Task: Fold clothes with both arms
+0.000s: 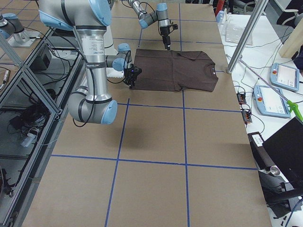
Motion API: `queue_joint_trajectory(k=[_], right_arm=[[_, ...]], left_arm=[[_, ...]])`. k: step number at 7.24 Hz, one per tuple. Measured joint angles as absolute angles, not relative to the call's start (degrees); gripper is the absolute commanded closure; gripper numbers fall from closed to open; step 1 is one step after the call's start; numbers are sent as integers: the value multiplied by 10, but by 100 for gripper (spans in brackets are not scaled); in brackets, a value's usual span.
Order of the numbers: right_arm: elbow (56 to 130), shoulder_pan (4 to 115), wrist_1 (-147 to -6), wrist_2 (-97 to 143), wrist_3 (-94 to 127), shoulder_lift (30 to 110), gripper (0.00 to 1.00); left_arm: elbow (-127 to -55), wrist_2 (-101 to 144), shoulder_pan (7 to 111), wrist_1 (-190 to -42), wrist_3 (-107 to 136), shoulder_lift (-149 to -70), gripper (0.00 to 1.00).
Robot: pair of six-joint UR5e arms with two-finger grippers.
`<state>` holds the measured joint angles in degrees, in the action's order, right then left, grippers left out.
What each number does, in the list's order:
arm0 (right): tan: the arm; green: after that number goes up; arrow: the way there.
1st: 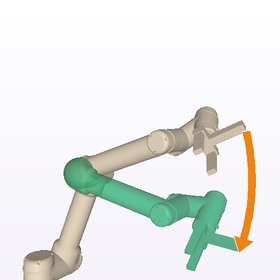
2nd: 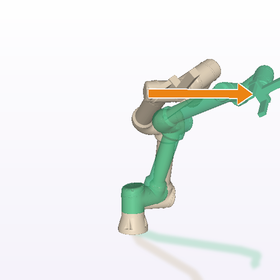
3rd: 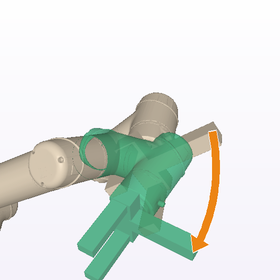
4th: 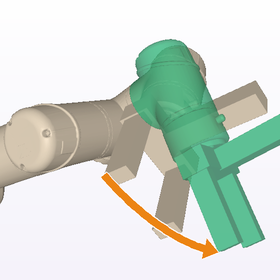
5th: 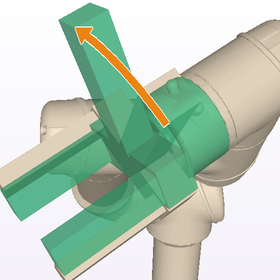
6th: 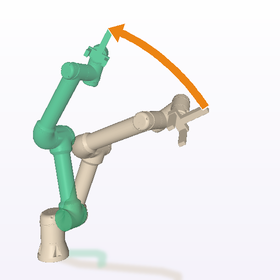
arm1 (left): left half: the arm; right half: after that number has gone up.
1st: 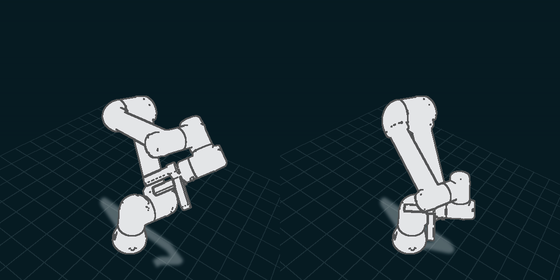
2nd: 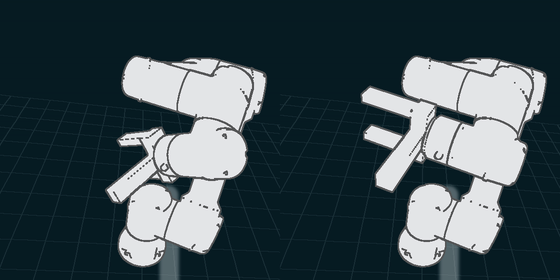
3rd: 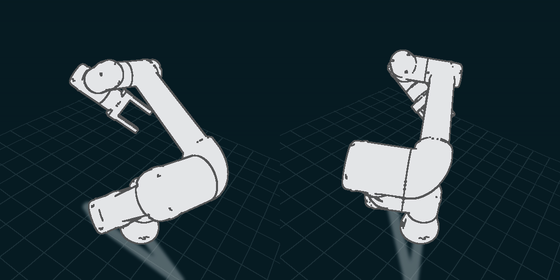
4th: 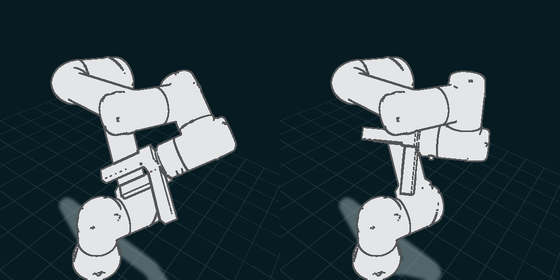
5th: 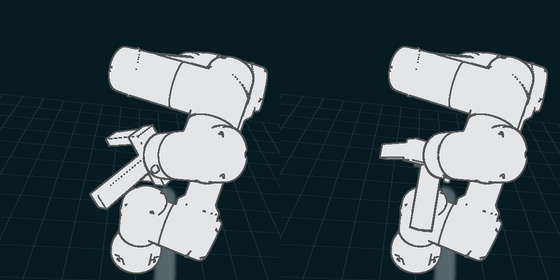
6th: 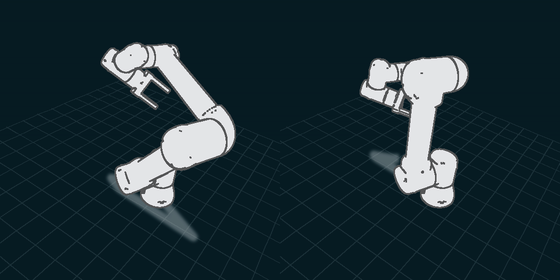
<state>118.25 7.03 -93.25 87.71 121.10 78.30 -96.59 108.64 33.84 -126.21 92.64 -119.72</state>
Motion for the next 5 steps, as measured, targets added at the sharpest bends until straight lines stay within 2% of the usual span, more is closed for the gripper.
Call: queue_joint_trajectory(k=[3,4,5], right_arm=[[1189,75,-936,881,1210,783,100],[1193,78,-937,883,1210,784,97],[1196,80,-938,886,1209,785,40]], left_arm=[[-966,1087,338,-1262,926,-1199,13],[-967,1087,338,-1262,927,-1198,13],[-968,1086,338,-1262,927,-1198,13]])
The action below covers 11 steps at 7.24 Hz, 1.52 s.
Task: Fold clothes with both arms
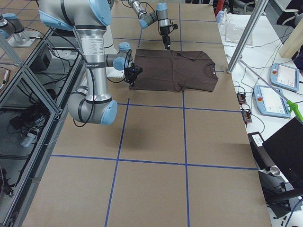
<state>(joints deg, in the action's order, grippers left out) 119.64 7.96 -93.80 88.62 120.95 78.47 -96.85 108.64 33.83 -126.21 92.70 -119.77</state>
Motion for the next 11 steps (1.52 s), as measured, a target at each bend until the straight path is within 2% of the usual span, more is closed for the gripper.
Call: queue_joint_trajectory(k=[2,3,5,6,7,8,9,10,11], right_arm=[[1197,80,-940,889,1210,787,30],[1196,79,-940,889,1210,787,3],[1194,76,-940,886,1218,784,5],[1192,73,-940,883,1225,783,0],[1191,73,-940,882,1226,782,0],[1188,72,-938,881,1225,782,18],[1185,72,-937,880,1226,781,26],[1182,72,-936,880,1227,781,28],[1180,72,-935,881,1227,781,46]], left_arm=[[-969,1086,338,-1262,927,-1197,12],[-969,1086,338,-1262,927,-1197,12],[-970,1086,338,-1262,927,-1198,12],[-971,1086,338,-1262,929,-1198,12],[-971,1086,337,-1262,933,-1198,12],[-971,1086,337,-1262,934,-1198,12],[-971,1084,337,-1262,935,-1198,12],[-971,1083,336,-1262,935,-1198,12],[-971,1083,336,-1262,935,-1198,12]])
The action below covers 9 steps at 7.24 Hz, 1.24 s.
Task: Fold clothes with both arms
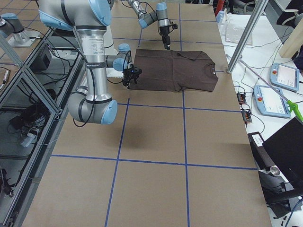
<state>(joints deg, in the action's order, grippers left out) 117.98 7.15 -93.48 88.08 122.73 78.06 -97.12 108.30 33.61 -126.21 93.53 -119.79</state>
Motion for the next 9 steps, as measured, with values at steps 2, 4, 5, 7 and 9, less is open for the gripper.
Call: queue_joint_trajectory(k=[2,4,5,7,9], right_arm=[[1180,72,-935,884,1226,781,100],[1182,74,-935,889,1223,781,100],[1184,74,-936,891,1222,781,100],[1187,81,-939,907,1220,782,100],[1193,104,-940,945,1217,782,100]], left_arm=[[-971,1082,335,-1262,936,-1198,12],[-970,1081,332,-1262,936,-1199,12],[-970,1080,331,-1262,936,-1199,12],[-970,1080,331,-1262,936,-1199,12],[-970,1080,331,-1262,936,-1199,12]])
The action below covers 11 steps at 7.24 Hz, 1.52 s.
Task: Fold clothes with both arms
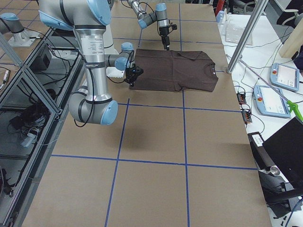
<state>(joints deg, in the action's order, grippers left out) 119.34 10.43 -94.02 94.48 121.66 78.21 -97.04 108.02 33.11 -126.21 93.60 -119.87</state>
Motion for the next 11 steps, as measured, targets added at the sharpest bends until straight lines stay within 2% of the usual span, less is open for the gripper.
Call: queue_joint_trajectory(k=[1,2,5,8,9,10,11], right_arm=[[1196,110,-940,955,1213,783,88],[1197,111,-940,959,1208,784,61],[1199,109,-895,909,1251,782,46],[1194,93,-816,842,1287,803,41],[1195,89,-761,829,1291,839,31],[1199,82,-716,817,1292,870,26],[1201,70,-710,810,1292,879,17]], left_arm=[[-972,1080,331,-1262,936,-1198,12],[-975,1080,330,-1262,937,-1198,12],[-980,1080,329,-1262,940,-1197,12],[-984,1081,328,-1261,943,-1197,12],[-986,1081,328,-1261,944,-1196,12],[-988,1081,328,-1261,947,-1196,12],[-990,1081,327,-1261,950,-1196,12]])
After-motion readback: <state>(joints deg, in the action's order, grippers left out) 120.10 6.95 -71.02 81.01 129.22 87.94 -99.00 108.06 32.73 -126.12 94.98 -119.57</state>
